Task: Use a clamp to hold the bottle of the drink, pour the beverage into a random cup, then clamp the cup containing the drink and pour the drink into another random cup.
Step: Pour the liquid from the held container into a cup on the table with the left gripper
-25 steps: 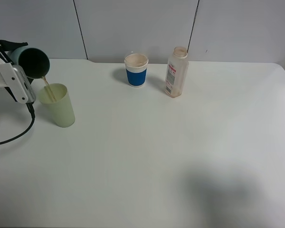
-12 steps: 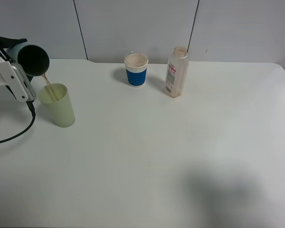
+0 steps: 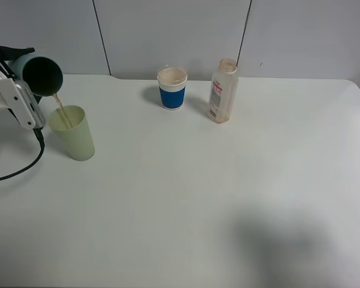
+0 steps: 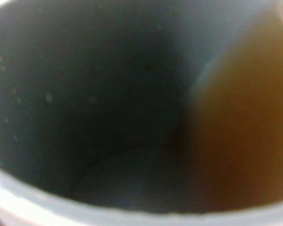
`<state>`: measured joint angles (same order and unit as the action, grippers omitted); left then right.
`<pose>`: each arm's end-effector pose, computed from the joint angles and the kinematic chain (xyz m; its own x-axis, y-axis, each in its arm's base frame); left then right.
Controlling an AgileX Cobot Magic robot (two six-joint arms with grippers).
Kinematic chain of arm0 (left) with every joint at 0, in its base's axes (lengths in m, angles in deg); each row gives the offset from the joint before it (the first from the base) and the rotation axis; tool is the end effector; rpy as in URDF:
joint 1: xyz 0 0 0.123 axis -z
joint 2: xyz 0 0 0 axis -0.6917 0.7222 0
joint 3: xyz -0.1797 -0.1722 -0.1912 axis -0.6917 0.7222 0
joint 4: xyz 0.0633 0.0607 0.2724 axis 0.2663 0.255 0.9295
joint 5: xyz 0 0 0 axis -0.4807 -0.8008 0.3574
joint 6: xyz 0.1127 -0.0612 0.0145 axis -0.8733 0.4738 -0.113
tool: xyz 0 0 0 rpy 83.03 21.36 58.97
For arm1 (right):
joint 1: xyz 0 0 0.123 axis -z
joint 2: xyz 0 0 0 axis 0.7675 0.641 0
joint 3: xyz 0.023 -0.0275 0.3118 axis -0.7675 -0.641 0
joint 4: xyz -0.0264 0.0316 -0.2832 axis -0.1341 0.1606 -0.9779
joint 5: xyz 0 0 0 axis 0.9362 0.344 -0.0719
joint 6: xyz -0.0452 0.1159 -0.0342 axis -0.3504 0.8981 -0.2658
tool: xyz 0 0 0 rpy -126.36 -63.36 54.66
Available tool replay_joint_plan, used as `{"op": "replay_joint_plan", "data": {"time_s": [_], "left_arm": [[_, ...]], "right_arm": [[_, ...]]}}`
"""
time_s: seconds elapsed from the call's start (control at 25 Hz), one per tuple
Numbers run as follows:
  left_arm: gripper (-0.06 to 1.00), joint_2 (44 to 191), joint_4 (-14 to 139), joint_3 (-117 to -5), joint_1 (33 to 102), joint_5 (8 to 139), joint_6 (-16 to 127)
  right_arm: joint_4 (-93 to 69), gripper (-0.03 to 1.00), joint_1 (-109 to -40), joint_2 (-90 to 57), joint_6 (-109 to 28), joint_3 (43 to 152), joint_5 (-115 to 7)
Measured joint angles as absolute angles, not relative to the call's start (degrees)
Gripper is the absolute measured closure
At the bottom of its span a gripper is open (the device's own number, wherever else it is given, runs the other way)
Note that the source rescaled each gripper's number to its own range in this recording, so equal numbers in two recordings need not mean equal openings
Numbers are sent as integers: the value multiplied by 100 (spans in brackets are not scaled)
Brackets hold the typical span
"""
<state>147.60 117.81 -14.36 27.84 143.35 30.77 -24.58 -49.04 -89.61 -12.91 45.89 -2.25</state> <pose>0.3560 0.0195 0.1566 0.3416 0.9055 -0.2515 0.1681 0.2045 0.9643 0.0303 -0.0094 0.2747 -0.4565 0.0545 -0.8880 0.1006 0.9949 0.0093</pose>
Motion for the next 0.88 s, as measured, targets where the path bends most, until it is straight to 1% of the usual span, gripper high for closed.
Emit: {"op": "replay_joint_plan", "data": {"time_s": [0.88], "left_arm": [[94,14760,11776,-1436,2784,14594,2805]], "right_arm": [[-2458,-3,-4904,-8961,-1291,4589,-225]]}}
